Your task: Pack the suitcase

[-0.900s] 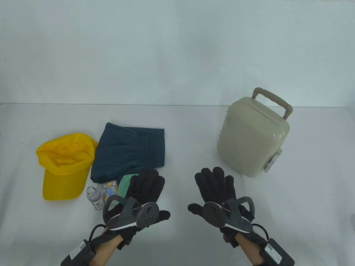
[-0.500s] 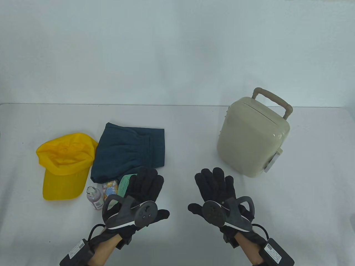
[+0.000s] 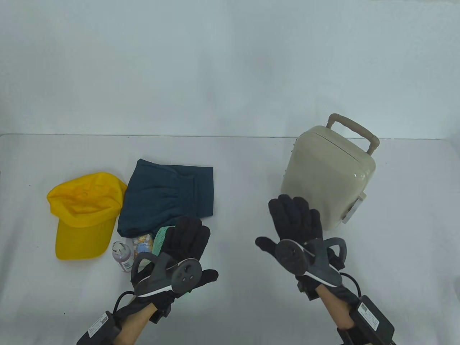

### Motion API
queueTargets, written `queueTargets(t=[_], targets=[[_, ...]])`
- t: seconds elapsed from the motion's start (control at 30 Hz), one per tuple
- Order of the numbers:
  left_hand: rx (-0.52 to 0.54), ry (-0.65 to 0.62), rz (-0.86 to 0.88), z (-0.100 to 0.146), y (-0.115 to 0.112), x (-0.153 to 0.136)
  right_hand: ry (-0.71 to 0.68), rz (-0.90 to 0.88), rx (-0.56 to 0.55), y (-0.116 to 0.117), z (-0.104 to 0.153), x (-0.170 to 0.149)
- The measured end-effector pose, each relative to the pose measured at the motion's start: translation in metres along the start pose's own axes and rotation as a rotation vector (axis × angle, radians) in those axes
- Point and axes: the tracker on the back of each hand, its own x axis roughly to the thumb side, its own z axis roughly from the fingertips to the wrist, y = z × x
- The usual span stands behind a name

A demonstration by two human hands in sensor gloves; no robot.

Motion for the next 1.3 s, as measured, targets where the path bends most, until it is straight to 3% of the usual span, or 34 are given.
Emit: queueTargets(t=[0.1, 0.23, 0.43, 0.57, 0.73, 0.8, 0.9, 1.3], targets=[[0.000, 0.009, 0.000, 0.000, 0.000, -0.001, 0.102, 0.082, -0.027, -0.026, -0.028, -0.023], [0.000, 0.015, -0.003, 0.000, 0.001, -0.002, 0.264, 0.139, 0.021, -0.047, -0.067, -0.057], [0.000, 0.022, -0.016, 0.001, 0.002, -0.003, 0.447, 0.212, 0.175, -0.045, -0.107, -0.091], [0.009, 0.024, -0.013, 0.002, 0.004, -0.004, 0.498, 0.233, 0.262, -0.036, -0.120, -0.097], [0.014, 0.027, -0.018, 0.002, 0.004, -0.004, 0.533, 0.317, 0.350, -0.023, -0.127, -0.097], [0.015, 0.030, -0.019, 0.002, 0.005, -0.005, 0.545, 0.236, 0.409, -0.014, -0.127, -0.101], [0.018, 0.034, -0.018, 0.002, 0.005, -0.005, 0.541, 0.335, 0.382, -0.007, -0.125, -0.101], [-0.008, 0.052, -0.007, -0.001, 0.004, -0.008, 0.439, 0.303, 0.306, -0.010, -0.114, -0.101]])
